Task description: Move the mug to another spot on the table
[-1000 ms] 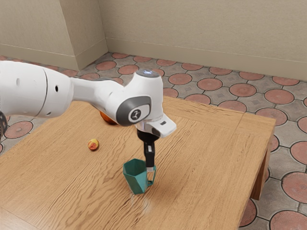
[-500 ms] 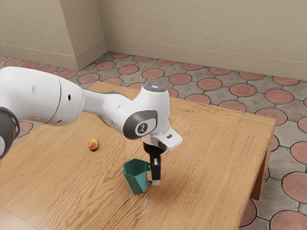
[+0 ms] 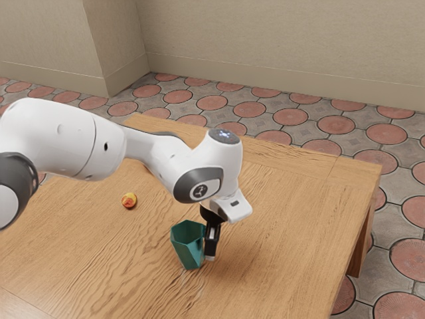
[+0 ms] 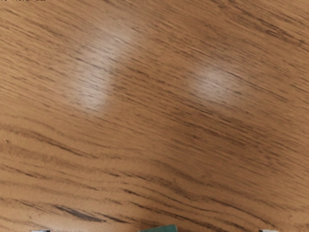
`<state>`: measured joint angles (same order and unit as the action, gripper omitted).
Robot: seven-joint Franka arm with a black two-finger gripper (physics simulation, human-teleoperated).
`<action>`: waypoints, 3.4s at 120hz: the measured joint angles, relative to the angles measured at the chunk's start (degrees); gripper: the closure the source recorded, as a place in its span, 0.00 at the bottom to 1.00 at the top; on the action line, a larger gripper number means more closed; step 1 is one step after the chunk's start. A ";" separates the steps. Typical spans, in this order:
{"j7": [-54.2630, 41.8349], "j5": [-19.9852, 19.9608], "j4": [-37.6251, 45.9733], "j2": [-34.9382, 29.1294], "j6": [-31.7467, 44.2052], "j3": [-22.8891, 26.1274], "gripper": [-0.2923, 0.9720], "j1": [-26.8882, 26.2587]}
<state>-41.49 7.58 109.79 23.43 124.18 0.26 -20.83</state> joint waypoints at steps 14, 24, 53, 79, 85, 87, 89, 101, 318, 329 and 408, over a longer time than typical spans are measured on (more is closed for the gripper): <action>-0.12 0.52 0.00 0.23 0.09 0.00 0.56 -0.30; -0.05 0.68 0.01 0.28 0.16 0.00 0.63 -0.28; 0.70 0.66 -0.05 -2.98 -3.21 0.27 0.75 0.05; 1.42 3.96 -1.47 -4.55 -7.47 -0.40 0.80 0.55; 1.58 5.08 -2.34 -4.38 -8.53 -1.25 0.81 0.61; 1.64 5.37 -2.87 -4.27 -9.01 -1.50 0.81 0.64; 1.68 5.63 -3.45 -4.16 -9.53 -1.80 0.81 0.63; 1.90 6.65 -7.49 -3.15 -13.01 -3.08 0.82 1.16; -0.70 2.10 -38.23 19.21 -32.26 -4.85 0.27 7.11; -0.86 -2.49 -34.99 11.68 -32.29 -4.70 0.26 6.98; -5.00 -8.89 -17.63 -19.25 -32.10 -4.83 0.23 7.53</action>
<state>-46.50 -1.31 92.16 4.18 92.08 -4.57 -13.30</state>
